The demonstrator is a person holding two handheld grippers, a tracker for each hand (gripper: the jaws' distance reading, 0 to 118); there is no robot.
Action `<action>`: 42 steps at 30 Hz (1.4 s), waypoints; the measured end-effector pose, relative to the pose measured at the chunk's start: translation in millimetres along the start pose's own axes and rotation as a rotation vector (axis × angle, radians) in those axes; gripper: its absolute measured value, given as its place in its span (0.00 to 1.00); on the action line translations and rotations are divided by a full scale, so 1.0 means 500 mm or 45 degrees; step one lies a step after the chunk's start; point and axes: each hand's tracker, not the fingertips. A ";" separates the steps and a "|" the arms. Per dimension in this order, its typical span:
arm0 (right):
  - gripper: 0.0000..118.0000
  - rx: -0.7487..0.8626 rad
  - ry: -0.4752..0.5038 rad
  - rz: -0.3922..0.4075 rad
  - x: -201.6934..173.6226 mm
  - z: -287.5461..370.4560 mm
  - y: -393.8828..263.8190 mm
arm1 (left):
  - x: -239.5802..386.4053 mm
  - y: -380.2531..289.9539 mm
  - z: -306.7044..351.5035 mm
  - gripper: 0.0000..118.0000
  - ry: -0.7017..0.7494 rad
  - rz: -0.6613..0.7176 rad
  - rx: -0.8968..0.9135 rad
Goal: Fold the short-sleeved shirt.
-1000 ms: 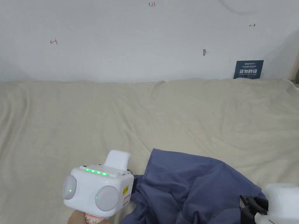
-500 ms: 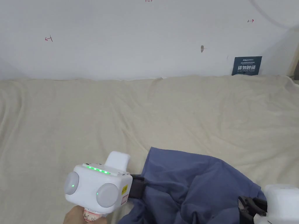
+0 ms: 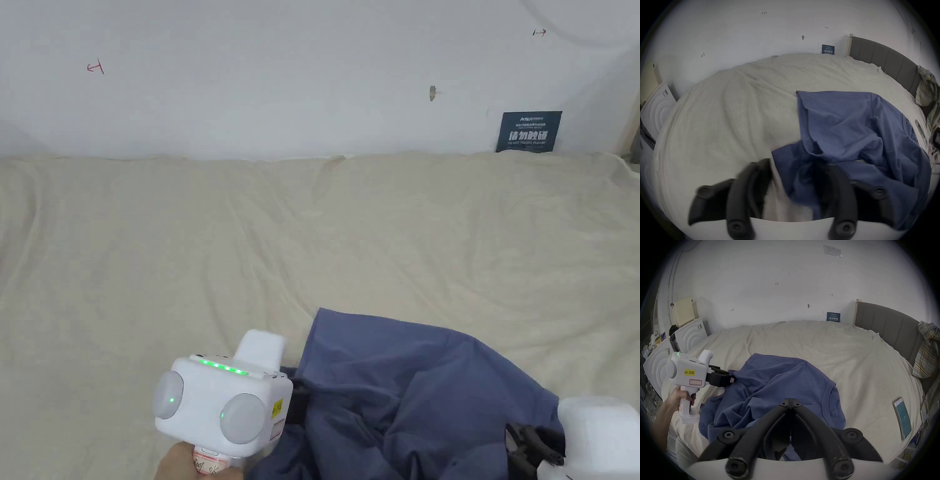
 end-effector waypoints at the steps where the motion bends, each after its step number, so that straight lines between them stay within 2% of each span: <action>1: 0.00 -0.001 0.004 0.001 0.000 0.000 0.000 | 0.009 0.000 0.003 0.17 0.031 -0.023 -0.006; 2: 0.00 -0.001 0.003 0.001 -0.001 0.000 0.000 | 0.019 -0.003 0.007 0.11 0.094 -0.074 0.007; 5: 0.00 -0.003 0.005 -0.004 0.000 0.001 0.000 | 0.018 0.000 0.024 0.03 0.084 -0.075 0.003; 8: 0.00 -0.006 -0.005 -0.007 0.002 0.001 0.000 | 0.002 0.009 0.057 0.02 0.066 -0.013 0.056; 22: 0.00 0.021 -0.010 -0.007 0.006 0.009 0.020 | 0.000 0.009 0.133 0.01 0.094 0.001 0.148; 27: 0.00 0.029 -0.021 -0.024 0.016 0.009 0.021 | -0.001 0.001 0.184 0.00 -0.012 0.041 0.243; 36: 0.00 0.059 -0.024 -0.004 0.027 0.007 0.058 | 0.005 -0.001 0.192 0.00 0.021 0.015 0.213; 40: 0.00 0.091 0.054 -0.018 0.037 0.001 0.096 | -0.004 -0.013 0.200 0.00 0.008 0.050 0.226; 42: 0.00 0.090 0.053 0.020 0.035 -0.009 0.113 | -0.010 -0.019 0.209 0.00 0.005 0.061 0.230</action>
